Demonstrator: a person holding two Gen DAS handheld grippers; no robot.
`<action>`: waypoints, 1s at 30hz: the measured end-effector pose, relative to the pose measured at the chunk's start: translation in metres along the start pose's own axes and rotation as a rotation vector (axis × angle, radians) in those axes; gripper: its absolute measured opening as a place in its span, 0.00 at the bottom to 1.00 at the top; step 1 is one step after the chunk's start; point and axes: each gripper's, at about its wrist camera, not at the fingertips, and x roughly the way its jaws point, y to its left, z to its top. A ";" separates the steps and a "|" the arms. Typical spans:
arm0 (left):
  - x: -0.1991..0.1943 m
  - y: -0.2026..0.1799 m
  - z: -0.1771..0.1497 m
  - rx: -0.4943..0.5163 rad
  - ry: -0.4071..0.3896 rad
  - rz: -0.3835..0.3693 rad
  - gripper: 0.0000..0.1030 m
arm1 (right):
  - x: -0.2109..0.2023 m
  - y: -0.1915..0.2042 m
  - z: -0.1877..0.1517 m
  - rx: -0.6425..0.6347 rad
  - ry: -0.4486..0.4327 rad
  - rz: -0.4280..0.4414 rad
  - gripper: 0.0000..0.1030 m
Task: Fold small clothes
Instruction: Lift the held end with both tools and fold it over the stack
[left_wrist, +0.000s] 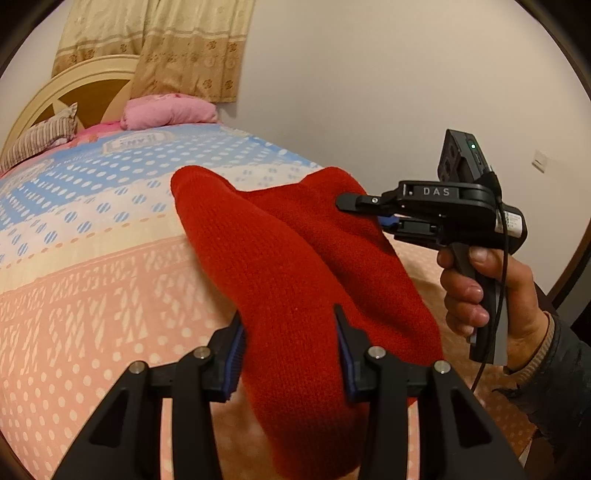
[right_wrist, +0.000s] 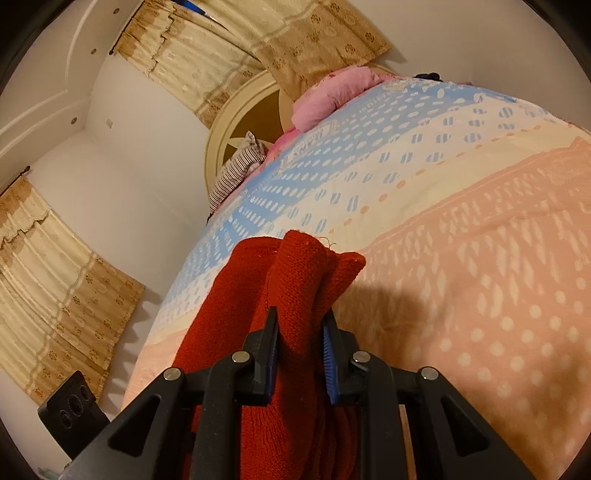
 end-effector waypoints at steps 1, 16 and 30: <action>-0.002 -0.003 0.000 0.004 -0.004 -0.005 0.42 | -0.006 0.001 -0.001 -0.002 -0.006 0.003 0.20; -0.013 -0.047 0.002 0.073 -0.040 -0.112 0.42 | -0.091 0.008 -0.018 -0.008 -0.090 0.009 0.20; 0.018 -0.097 0.011 0.155 -0.020 -0.230 0.42 | -0.185 -0.020 -0.018 0.017 -0.190 -0.093 0.19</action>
